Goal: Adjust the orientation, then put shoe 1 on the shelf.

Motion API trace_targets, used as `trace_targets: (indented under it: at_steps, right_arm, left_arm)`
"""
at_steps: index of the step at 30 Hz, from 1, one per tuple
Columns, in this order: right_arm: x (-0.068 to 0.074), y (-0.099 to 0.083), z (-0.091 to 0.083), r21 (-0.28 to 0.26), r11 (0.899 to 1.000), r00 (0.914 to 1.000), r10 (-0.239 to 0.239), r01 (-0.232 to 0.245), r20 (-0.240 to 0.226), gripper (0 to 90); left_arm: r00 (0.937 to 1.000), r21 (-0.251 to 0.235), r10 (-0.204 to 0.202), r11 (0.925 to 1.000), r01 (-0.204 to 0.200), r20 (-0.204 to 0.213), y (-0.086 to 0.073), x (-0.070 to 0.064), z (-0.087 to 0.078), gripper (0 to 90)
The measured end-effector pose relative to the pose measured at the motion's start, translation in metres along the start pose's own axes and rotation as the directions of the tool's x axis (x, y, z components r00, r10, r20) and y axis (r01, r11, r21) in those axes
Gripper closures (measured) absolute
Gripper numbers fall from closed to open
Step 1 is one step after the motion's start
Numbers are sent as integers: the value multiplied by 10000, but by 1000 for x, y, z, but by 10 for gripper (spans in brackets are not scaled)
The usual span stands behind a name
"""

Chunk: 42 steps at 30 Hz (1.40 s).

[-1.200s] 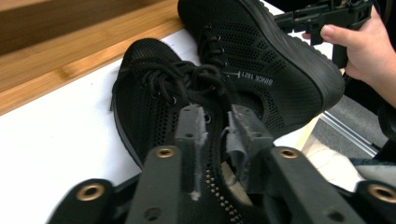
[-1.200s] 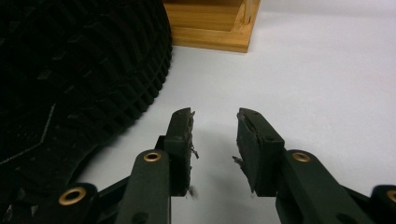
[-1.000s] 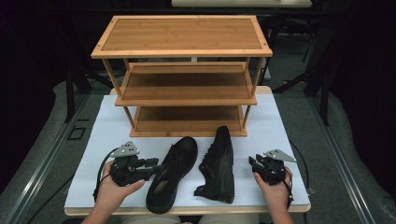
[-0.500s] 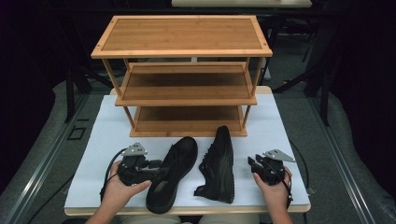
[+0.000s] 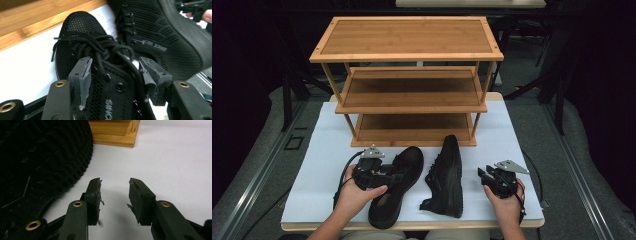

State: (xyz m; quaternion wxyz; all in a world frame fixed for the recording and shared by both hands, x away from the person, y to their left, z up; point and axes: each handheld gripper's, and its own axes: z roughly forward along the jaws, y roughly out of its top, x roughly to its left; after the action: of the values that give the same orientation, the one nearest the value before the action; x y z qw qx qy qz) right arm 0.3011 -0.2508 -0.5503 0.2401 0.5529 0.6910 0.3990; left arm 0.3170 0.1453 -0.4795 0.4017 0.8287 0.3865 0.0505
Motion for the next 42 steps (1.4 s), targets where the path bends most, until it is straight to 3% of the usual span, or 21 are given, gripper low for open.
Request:
trace_targets:
  at_steps: [4,9,11,12,13,19,26,31,42]
  right_arm:
    - [0,0,1,25,10000,10000,-13,13,-86,608]
    - [1,0,2,75,10000,9999,-40,41,-132,607]
    - [2,0,2,83,9999,9999,-55,56,-131,607]
    - [2,0,2,85,9999,9999,-55,56,-111,606]
    - [2,0,2,85,9999,9999,-55,56,-111,606]
    - [0,-1,2,98,10000,9999,13,-12,-119,606]
    - [0,0,3,93,10000,9999,29,-28,-96,608]
    - [-1,0,1,-10,10000,10000,85,-85,-48,608]
    - [-2,0,-1,-212,9997,9999,138,-140,-102,609]
  left_arm:
    - [9994,119,-321,9994,319,138,-3,2,8,444]
    - [9996,457,-277,9986,276,30,-5,2,11,487]
    - [9995,443,-316,9985,314,45,-6,4,11,544]
    - [9988,447,-340,9985,324,350,-7,6,11,618]
    - [9988,447,-340,9985,324,350,-7,6,11,674]
    - [9970,383,-397,9986,371,672,-10,9,11,778]
    - [9934,121,-632,9980,623,954,-14,13,11,808]
    - [9970,-13,-397,9992,399,665,-12,10,7,814]
    - [9982,-478,-392,9980,415,464,-5,14,-12,820]
